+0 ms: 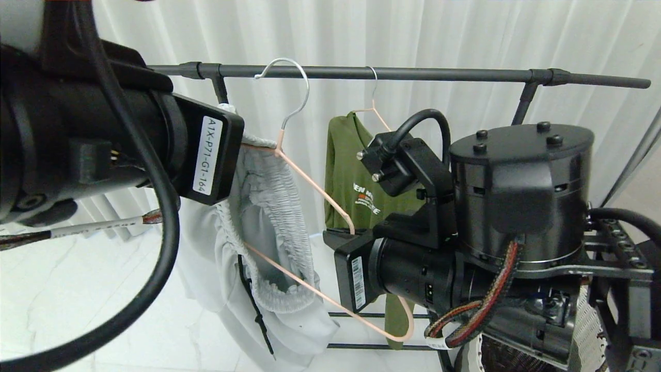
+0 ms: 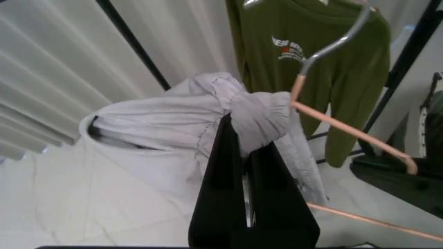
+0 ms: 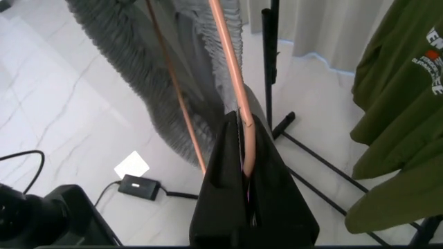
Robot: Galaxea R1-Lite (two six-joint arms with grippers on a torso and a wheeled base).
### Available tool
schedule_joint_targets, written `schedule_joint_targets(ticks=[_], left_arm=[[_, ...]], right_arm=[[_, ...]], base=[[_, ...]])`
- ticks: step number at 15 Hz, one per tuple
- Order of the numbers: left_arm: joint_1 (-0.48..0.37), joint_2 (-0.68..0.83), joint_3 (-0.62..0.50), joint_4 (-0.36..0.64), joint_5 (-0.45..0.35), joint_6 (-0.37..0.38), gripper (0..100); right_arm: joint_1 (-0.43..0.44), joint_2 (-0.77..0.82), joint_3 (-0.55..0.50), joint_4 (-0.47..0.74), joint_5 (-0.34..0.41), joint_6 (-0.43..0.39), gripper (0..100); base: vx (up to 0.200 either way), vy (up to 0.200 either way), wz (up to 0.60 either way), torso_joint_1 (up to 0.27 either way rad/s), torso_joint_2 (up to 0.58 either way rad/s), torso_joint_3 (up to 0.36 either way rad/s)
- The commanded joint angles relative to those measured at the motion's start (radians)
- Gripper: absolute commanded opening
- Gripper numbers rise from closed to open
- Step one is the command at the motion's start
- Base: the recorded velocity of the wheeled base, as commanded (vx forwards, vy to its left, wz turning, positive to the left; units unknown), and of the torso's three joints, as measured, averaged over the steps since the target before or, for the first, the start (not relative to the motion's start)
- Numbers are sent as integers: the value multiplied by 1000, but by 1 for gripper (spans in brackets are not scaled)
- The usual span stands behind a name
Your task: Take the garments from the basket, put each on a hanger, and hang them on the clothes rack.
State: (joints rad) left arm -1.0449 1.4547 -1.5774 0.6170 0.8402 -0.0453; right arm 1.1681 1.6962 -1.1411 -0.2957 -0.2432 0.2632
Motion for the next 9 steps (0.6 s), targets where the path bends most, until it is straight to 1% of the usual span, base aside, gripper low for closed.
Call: schedule_joint_targets(ticks=[1,3,4,6,9], left_arm=[[-3,-20,33,1,2,1,0],[-3,-40,76,0,2,1,0],[-7,-40,79,1,2,1,0],[-10,-39,79,0,2,1,0],[-10,-46,97,0,2,-4,0]], right_arm=[[-8,-16,3,-2,-1,-4,0],[-8,-33,14,-36,-1,-18,0],[-10,-36,29,-72,-2,-52,0],[-10,-35,63,-171,1,-85,0],[-18,-50,92,-233,-2,-117,0]], base=[[0,0,0,0,0,0],[0,0,0,0,0,0],[0,0,0,0,0,0],[0,0,0,0,0,0],[0,0,0,0,0,0]])
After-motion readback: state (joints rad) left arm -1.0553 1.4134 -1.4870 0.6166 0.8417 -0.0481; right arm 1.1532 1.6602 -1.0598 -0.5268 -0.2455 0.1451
